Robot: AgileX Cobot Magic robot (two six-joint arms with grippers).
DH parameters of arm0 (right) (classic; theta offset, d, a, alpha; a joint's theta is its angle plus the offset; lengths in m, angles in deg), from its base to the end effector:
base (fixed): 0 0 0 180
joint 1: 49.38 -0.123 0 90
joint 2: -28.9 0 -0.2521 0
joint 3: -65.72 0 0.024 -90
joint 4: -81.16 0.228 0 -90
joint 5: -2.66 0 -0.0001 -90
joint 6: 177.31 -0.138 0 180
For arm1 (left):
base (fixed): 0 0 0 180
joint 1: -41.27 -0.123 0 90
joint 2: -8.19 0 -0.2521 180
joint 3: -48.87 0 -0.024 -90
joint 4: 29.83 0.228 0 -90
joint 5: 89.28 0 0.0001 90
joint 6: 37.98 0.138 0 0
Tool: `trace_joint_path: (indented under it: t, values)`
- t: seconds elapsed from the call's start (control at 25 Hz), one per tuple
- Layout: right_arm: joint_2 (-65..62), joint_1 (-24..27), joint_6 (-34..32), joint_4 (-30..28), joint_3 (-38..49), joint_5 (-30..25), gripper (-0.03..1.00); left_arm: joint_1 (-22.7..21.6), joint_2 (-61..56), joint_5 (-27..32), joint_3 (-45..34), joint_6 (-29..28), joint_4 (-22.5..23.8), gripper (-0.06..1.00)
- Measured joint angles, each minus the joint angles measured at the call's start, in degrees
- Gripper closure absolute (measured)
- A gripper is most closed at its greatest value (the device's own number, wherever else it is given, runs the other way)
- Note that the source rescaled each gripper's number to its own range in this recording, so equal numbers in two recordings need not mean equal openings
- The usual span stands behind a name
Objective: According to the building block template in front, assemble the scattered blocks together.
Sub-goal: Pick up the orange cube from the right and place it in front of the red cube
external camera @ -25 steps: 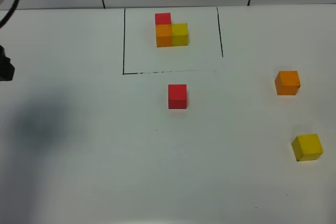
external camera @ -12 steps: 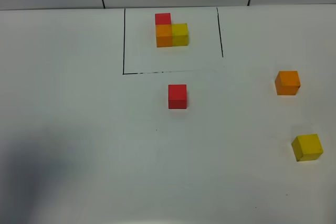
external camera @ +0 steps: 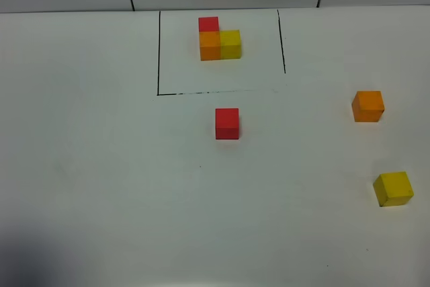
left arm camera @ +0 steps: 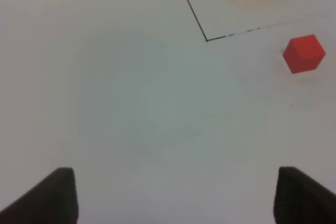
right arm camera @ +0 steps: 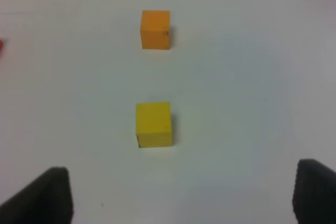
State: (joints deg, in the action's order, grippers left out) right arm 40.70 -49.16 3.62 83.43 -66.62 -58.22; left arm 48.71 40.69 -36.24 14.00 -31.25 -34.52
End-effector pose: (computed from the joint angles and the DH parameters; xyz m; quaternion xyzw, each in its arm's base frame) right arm 0.0564 0.0046 0.2414 -0.0056 0.8673 0.0148 0.4975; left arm 0.1053 -0.0229 0.2987 0.1019 0.8611 -0.0437 0.4962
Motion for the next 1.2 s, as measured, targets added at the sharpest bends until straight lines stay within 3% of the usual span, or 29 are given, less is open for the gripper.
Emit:
trace_joint_path:
  t: [0.48,1.2]
  values:
    - [0.0,0.0,0.0,0.04,0.0,0.0,0.24,0.0,-14.04,4.32,-9.21,1.14,-3.92,0.13]
    - [0.0,0.0,0.0,0.11,0.0,0.0,0.24,0.0,-23.94,6.63,-12.38,2.95,-7.24,0.13]
